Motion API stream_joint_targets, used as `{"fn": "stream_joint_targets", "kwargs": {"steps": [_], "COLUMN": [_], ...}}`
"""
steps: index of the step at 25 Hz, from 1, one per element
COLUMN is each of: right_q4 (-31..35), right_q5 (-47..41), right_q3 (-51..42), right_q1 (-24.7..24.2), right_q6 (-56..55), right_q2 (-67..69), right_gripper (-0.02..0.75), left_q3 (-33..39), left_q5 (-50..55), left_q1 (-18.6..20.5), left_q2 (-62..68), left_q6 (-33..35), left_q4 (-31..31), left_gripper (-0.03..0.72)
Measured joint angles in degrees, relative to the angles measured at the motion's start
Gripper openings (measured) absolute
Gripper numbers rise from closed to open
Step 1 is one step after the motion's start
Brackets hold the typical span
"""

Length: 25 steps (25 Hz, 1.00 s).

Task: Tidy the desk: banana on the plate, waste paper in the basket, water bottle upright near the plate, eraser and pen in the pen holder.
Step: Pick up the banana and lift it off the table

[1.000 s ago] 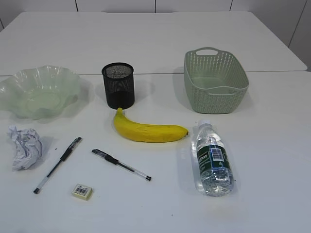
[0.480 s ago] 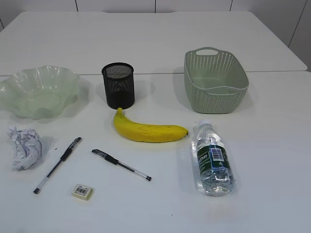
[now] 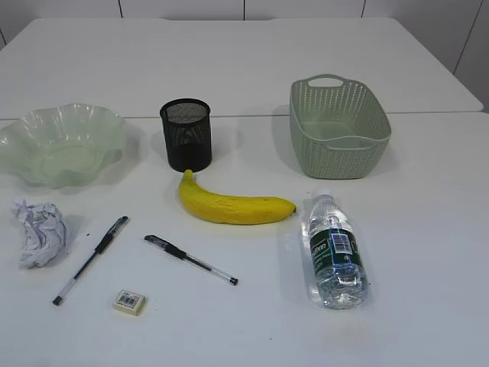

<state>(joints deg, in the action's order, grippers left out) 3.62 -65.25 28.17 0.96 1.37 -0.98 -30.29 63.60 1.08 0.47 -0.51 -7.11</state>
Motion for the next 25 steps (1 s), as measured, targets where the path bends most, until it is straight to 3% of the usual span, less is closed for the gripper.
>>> {"fn": "stream_joint_targets", "kwargs": {"steps": [20, 25], "right_q4": [2.4, 5.9], "right_q5": [0.6, 3.2], "right_q3": [0.0, 0.4], "right_q1": [0.0, 0.0], "right_q6": [0.0, 0.0], "right_q2": [0.0, 0.0], "right_gripper": [0.574, 0.574], "left_q3": [0.0, 0.0], "left_q5": [0.0, -0.4], "left_q1": [0.0, 0.0], "left_q2": [0.0, 0.0], "left_q6": [0.0, 0.0], "left_q4": [-1.1, -2.7], "left_gripper": [0.373, 0.435]}}
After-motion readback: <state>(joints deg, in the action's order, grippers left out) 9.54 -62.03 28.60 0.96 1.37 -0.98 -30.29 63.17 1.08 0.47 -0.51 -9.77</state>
